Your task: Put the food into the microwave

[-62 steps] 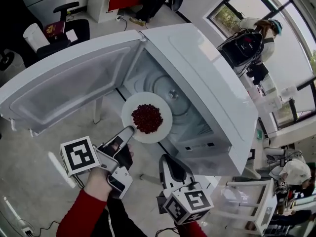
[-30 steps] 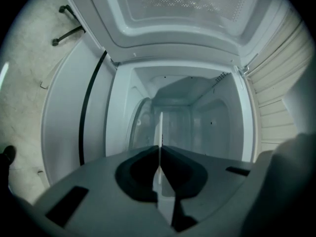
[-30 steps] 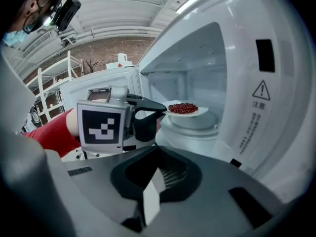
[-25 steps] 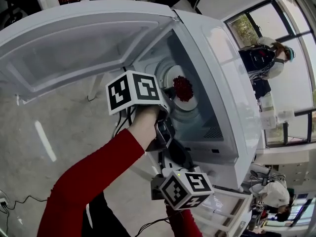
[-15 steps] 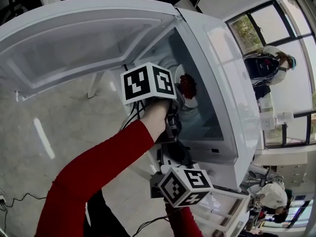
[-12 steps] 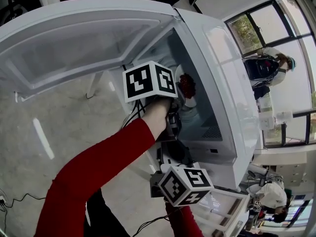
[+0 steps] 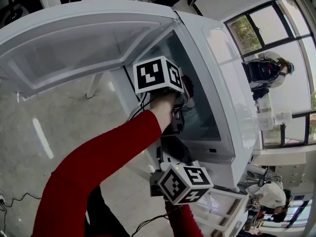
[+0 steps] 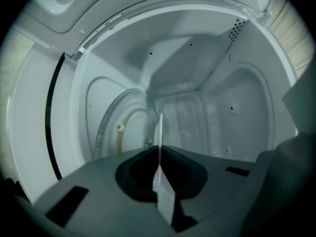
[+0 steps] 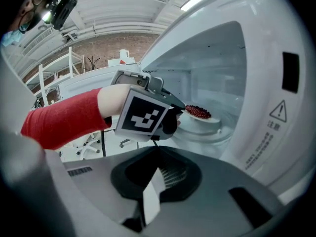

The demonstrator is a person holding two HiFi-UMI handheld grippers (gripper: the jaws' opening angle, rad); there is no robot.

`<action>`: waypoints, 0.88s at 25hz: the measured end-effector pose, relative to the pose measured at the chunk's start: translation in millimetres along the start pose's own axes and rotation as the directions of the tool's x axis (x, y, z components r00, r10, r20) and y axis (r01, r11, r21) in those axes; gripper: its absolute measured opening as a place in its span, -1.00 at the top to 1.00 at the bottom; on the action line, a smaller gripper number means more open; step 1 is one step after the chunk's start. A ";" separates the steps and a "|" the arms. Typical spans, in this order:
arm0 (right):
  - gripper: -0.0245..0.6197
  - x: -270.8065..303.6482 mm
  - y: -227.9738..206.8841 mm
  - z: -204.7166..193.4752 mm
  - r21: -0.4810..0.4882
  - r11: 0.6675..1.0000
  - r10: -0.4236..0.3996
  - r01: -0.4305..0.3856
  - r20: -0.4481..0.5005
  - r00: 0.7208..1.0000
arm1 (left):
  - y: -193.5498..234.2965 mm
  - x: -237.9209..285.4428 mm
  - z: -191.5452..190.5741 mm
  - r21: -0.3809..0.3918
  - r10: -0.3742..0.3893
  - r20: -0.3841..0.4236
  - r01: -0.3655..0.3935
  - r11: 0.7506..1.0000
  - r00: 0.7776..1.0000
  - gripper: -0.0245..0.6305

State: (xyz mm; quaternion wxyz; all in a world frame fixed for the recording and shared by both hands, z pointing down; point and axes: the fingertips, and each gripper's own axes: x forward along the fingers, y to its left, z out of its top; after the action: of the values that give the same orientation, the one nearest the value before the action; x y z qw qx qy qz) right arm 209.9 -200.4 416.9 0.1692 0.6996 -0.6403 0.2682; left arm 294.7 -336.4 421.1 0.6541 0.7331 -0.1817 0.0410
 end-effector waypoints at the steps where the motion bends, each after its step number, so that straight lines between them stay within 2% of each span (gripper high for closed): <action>1: 0.88 0.1 0.3 -0.1 -0.001 1.000 0.000 0.000 0.000 1.000 | 0.6 1.0 0.1 0.003 0.007 -0.003 -0.007 1.000 1.000 0.86; 12: 0.88 -1.1 -2.2 0.1 -0.011 1.000 -0.006 0.006 -0.010 1.000 | 6.8 6.2 6.5 0.026 0.076 -0.026 -0.075 0.997 0.997 0.86; 19: 0.88 -1.8 -1.9 -1.5 -0.020 1.000 -0.002 0.002 -0.014 1.000 | 4.3 5.3 5.8 0.140 0.126 -0.043 -0.119 0.983 0.991 0.85; 22: 0.88 -1.9 -1.8 0.0 -0.025 1.000 -0.004 0.003 -0.015 1.000 | 2.0 2.4 9.8 0.234 0.162 -0.034 -0.150 0.961 0.986 0.85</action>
State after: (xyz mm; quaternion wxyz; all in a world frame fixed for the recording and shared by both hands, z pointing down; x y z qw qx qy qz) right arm 211.6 -198.6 415.9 0.1833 0.6964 -0.6411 0.2653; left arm 294.5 -346.5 422.3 0.5640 0.7860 -0.2155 0.1327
